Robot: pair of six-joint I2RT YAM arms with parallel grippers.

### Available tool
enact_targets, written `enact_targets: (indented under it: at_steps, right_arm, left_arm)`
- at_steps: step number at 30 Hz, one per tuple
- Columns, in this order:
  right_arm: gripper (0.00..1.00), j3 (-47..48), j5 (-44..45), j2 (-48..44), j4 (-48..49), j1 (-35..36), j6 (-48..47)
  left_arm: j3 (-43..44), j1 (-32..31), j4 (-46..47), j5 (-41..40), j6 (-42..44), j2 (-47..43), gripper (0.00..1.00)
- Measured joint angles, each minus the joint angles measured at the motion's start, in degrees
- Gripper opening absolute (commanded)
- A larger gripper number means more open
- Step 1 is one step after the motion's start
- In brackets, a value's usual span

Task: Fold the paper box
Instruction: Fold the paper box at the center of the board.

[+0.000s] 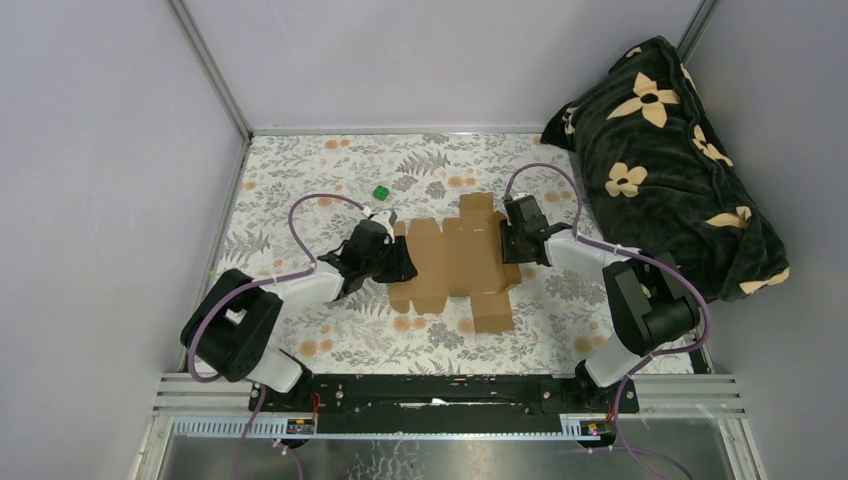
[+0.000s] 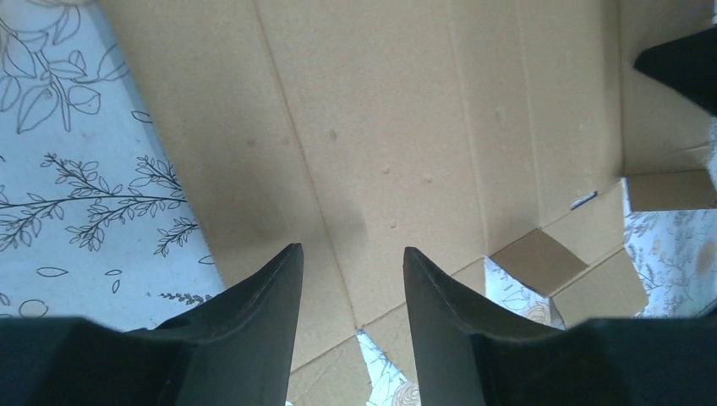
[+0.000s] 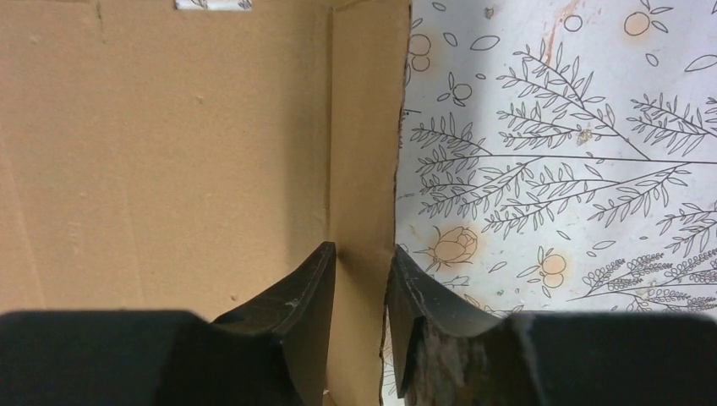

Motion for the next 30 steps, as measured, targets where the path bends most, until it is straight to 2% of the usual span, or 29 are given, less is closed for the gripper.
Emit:
enact_targets:
  at_steps: [2, 3, 4, 5, 6, 7, 8, 9, 15, 19, 26, 30]
  right_arm:
    - [0.47, -0.72, 0.20, 0.00, 0.72, 0.00, -0.02]
    - [0.56, -1.09, 0.35, 0.00, 1.03, 0.00, -0.02]
    - [0.73, -1.44, 0.46, -0.04, 1.22, 0.00, -0.07]
    - [0.81, -1.66, 0.55, -0.11, 1.25, 0.00, 0.11]
    - [0.94, -1.84, 0.81, -0.28, 1.27, 0.00, 0.35]
    - [0.99, -2.05, 1.11, -0.66, 1.29, 0.00, -0.02]
    - [0.99, -2.25, 1.44, -1.29, 1.25, 0.00, 0.00]
    - [1.00, -2.45, 1.73, -2.38, 1.20, 0.00, -0.15]
    - [1.00, -2.21, 6.49, -12.76, 1.18, 0.02, 0.46]
    - [1.00, -0.07, 8.85, -16.39, 1.68, -0.55, 0.83]
    - [0.96, -5.84, 3.80, -16.92, 7.78, -3.17, 2.89]
    - [1.00, -10.99, -0.02, -15.28, 11.72, -4.48, 3.85]
  left_arm:
    - [-0.07, 0.00, -0.31, 0.00, 0.31, -1.44, 0.62]
    - [-0.07, 0.00, -0.42, -0.02, 0.50, -2.34, 0.66]
    - [-0.07, 0.00, -0.55, -0.02, 0.72, -3.41, 0.69]
    - [-0.07, 0.00, -0.66, -0.04, 0.96, -4.35, 0.71]
    - [-0.04, 0.00, -0.92, -0.07, 1.20, -5.31, 0.74]
    - [-0.04, 0.00, -1.33, -0.17, 1.42, -6.34, 0.87]
    - [-0.04, 0.00, -1.86, -0.33, 1.70, -7.45, 0.97]
    - [-0.04, 0.00, -2.43, -0.61, 2.01, -8.72, 0.99]
    - [2.14, 0.00, -6.75, -3.54, 2.93, -17.59, 0.98]
    - [5.84, 1.31, -7.65, -3.98, 2.58, -21.62, 0.98]
    - [8.41, 4.94, -7.45, -1.68, -0.11, -20.06, 0.98]
    - [8.15, 5.86, -4.74, 2.43, -1.01, -18.95, 0.98]
